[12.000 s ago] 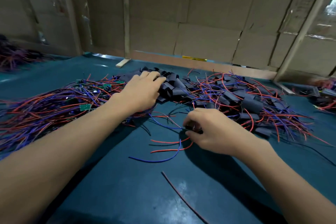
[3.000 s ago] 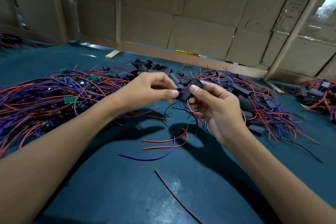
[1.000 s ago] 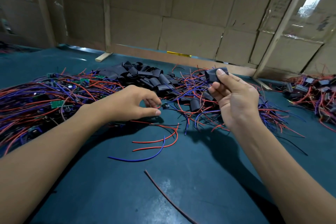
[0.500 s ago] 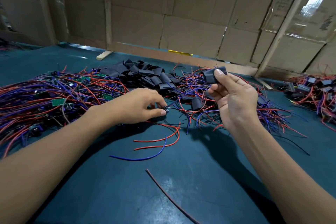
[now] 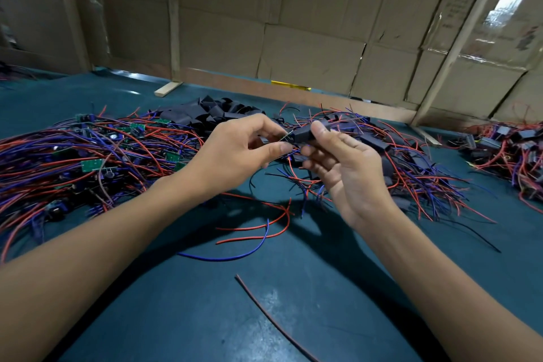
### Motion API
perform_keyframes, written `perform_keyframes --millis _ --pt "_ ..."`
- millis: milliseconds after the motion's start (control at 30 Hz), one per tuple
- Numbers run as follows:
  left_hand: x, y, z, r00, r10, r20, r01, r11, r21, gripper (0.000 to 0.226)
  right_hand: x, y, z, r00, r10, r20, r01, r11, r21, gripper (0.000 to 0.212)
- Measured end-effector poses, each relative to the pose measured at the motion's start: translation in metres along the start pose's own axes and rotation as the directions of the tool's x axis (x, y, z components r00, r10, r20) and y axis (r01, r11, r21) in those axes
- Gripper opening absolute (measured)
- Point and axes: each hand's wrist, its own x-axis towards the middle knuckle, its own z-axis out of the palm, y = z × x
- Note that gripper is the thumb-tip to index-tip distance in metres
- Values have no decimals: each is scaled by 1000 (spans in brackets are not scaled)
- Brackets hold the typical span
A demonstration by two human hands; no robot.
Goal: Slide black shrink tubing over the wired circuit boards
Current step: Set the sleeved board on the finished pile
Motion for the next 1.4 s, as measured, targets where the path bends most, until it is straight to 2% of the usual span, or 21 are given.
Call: perform_keyframes --millis 67,233,400,567,833,1000,1200,1267,1333,1400 --pt "0 1 3 998 -13 -67 11 999 -33 17 -1 -1 1 1000 17 13 -17 999 30 31" --pt "-2 5 1 983 50 -179 -38 997 71 18 0 0 3 1000 20 -1 -19 998 57 28" --pt "-1 6 0 984 88 -156 -72 992 102 14 1 3 2 1000 15 -12 -14 995 94 25" --pt "-3 7 0 978 132 -160 -111 984 136 14 1 2 0 999 21 39 -25 993 117 8" --pt "-2 6 2 976 97 -192 -88 995 54 14 2 -6 -1 997 -68 46 64 995 79 29" --pt "-2 5 -2 969 171 -177 -142 976 164 16 0 -5 0 999 -42 30 40 998 53 22" --pt "-2 3 -1 958 235 -163 -195 953 230 15 1 -2 1 1000 -3 -31 5 998 68 36" --pt "-2 3 -1 954 242 -179 -196 951 239 14 1 -1 1 999 2 -32 -1 999 54 26" --pt "-2 3 -2 951 241 -194 -192 952 238 11 1 0 1 1000 -6 -27 7 1000 27 6" --pt "-1 2 -2 949 244 -201 -195 953 233 10 1 0 1 1000 -17 -21 17 1000 19 5"
